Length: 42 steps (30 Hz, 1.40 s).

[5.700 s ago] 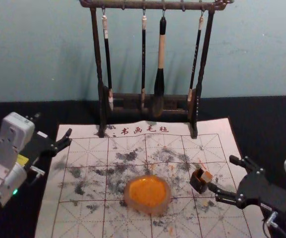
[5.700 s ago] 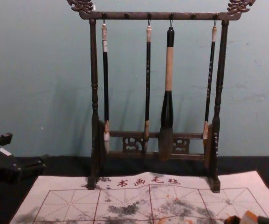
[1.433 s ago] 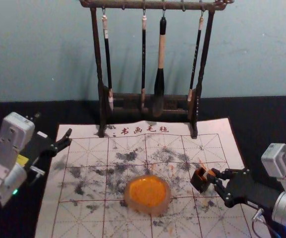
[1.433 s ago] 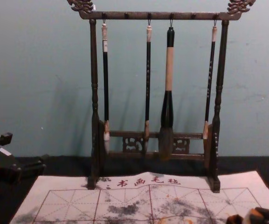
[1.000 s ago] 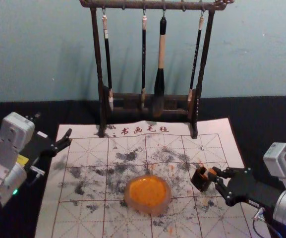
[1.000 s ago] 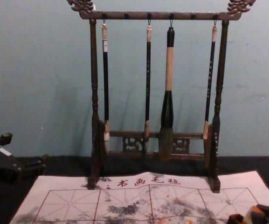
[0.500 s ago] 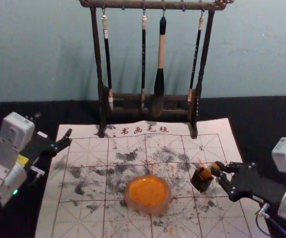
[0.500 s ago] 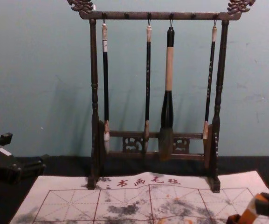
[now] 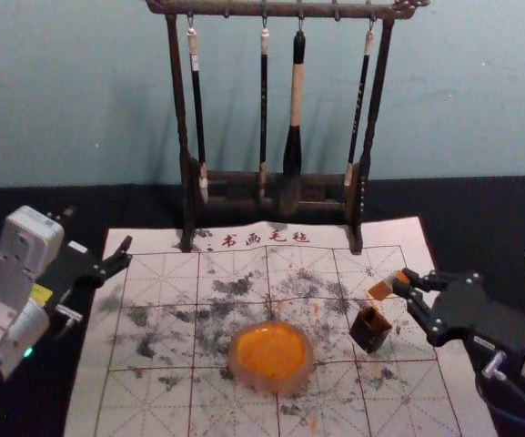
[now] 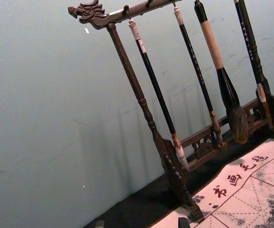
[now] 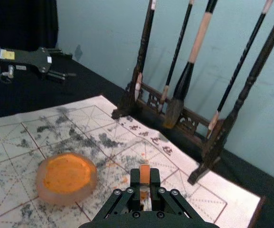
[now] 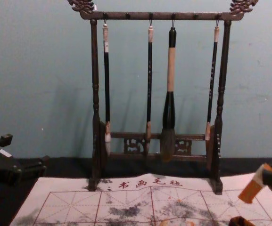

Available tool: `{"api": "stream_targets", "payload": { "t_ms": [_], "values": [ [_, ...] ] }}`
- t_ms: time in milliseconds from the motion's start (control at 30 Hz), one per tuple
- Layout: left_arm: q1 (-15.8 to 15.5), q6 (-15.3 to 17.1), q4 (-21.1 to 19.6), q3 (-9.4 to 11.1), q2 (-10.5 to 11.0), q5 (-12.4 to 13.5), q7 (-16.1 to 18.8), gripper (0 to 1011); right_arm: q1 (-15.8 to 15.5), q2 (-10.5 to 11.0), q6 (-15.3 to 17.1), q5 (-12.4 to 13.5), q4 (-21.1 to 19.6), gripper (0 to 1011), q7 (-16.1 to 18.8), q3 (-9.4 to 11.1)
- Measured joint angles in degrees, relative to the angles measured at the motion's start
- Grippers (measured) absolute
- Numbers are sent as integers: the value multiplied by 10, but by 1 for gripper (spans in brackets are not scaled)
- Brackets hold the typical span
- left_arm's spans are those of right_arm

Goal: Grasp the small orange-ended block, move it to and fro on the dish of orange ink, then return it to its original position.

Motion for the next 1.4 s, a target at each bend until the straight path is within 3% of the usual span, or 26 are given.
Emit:
{"api": "stream_targets", "payload": {
  "t_ms": [267,1000,1400],
  "values": [
    [0,0,0,0,0,0,0,1001,22,2,8,2,-1,84,17,-17],
    [0,0,0,0,0,0,0,1001,76,8,17,-27,5,84,71,-109],
    [0,0,0,0,0,0,0,1001,117,8,45,-38,15,84,93,-152]
  ]
}}
